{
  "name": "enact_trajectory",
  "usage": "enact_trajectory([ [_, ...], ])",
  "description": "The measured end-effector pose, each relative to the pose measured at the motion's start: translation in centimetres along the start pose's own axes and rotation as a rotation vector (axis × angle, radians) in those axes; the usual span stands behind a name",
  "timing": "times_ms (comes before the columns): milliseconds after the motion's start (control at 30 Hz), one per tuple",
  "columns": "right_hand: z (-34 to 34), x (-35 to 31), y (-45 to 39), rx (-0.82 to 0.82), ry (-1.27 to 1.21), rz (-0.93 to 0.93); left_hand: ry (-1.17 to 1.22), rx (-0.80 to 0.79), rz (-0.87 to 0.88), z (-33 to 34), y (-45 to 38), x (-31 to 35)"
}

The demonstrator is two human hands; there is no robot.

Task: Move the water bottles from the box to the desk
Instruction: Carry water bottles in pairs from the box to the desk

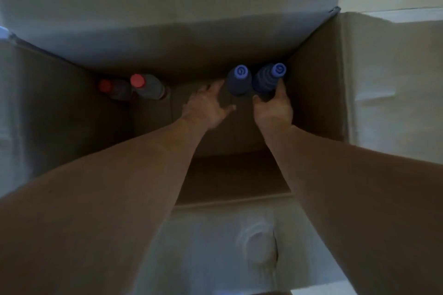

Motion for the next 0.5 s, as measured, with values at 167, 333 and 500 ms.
enact_trajectory([
  [167,0.6,0.3,-2.7,0.059,-0.12,0.005,0.147,0.094,0.06,0.3,-3.3,-0.7],
  [333,0.5,0.1,-4.4,0.099,-0.209,0.02,0.171,0.2,0.12,0.2,-5.4,-0.1],
  [500,0.3,0.0,-4.8,0.177,-0.291,-0.005,0.189,0.336,0.15,0.3,-5.9,0.2],
])
Point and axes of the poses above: each hand's wrist, its own y-axis away from the middle knuckle, its own z-axis out of the palm, x = y × z, the point moved 8 cm from there along -y, towards the middle knuckle, and after that the axes turned 13 degrees about z, right-handed, at the moved point
